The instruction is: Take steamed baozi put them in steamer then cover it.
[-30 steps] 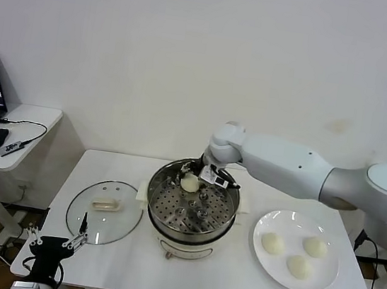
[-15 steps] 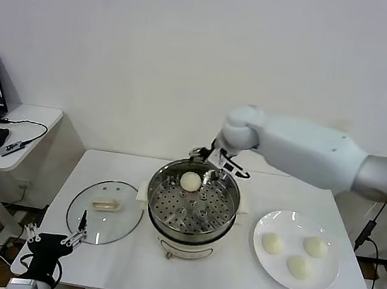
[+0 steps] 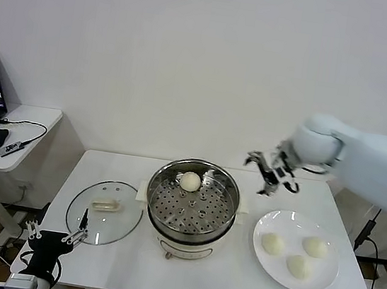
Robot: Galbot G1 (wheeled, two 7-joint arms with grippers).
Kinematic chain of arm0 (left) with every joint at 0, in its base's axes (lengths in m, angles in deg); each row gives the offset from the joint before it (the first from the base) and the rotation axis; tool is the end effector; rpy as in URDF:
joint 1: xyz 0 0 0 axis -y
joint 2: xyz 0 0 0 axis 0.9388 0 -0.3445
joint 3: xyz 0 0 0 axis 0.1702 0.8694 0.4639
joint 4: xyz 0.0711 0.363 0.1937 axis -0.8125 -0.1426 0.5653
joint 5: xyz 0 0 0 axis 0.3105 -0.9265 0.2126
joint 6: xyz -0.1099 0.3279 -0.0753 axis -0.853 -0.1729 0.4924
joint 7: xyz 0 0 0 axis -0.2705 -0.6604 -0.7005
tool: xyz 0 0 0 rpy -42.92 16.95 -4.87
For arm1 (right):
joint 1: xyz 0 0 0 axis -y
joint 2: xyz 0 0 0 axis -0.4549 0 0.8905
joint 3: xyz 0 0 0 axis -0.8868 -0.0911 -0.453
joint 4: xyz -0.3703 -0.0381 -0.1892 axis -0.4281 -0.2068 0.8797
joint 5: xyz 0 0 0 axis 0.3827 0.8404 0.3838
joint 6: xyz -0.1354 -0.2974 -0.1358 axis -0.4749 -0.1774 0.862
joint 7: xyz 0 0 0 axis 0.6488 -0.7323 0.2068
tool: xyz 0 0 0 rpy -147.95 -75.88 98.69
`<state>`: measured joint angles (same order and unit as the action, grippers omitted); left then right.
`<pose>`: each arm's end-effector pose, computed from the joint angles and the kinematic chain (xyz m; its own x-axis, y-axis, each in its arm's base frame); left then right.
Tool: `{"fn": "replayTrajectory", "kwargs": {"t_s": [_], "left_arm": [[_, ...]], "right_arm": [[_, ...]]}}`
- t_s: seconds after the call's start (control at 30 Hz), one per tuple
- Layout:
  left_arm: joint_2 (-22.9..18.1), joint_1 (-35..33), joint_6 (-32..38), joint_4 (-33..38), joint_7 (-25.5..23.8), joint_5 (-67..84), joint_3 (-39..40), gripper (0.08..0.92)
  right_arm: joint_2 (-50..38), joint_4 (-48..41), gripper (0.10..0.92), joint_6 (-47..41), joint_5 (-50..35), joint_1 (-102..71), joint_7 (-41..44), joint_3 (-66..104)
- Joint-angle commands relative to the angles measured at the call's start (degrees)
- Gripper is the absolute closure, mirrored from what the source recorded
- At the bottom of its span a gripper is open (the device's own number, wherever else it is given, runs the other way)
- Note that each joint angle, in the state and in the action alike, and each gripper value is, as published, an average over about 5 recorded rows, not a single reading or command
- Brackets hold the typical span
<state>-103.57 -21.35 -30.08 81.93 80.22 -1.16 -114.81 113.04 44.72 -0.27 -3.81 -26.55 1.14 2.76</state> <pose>0.0869 0.0870 -0.3003 -0.9890 -0.1166 0.0909 -0.0906 0.9639 0.2505 0.4775 -0.1577 -0.0519 -0.3572 -0.2092 0.9103 -0.8772 -0.2596 -0.4039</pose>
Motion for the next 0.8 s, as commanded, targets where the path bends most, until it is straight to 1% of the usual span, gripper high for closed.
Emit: {"fn": "replayTrajectory", "kwargs": {"t_s": [0.03,0.13,0.27,0.53,0.8], "left_arm": [[0.68,-0.03,-0.85,0.42,-0.02,0.03,-0.01,0.177],[0.83,-0.12,-0.87,0.58,-0.06,-0.03,-0.08,0.177],[0.78,-0.17,-0.86,0.67,-0.1,-0.08,-0.21,0.177],[-0.01,-0.19,-0.83,0.55,-0.1,-0.37,-0.11,0.177],[0.04,-0.11,-0.83,0.15,-0.17,-0.28,-1.12,0.177]], "right_arm": [[-16.58,7.08,0.203,-6.74,0.47,-16.7,0.85,12.86],[-18.1,6.78,0.203,-6.13,3.04,-25.47,0.55,18.48],[-16.59,5.13,0.203,-5.39,6.48,-29.2,-0.07,17.85],[-8.27,-1.71,0.203,-4.72,9.68,-31.57,-1.83,17.34],[-1.68,-8.81,0.203,-4.22,10.25,-32.84,-2.76,17.07]]}}
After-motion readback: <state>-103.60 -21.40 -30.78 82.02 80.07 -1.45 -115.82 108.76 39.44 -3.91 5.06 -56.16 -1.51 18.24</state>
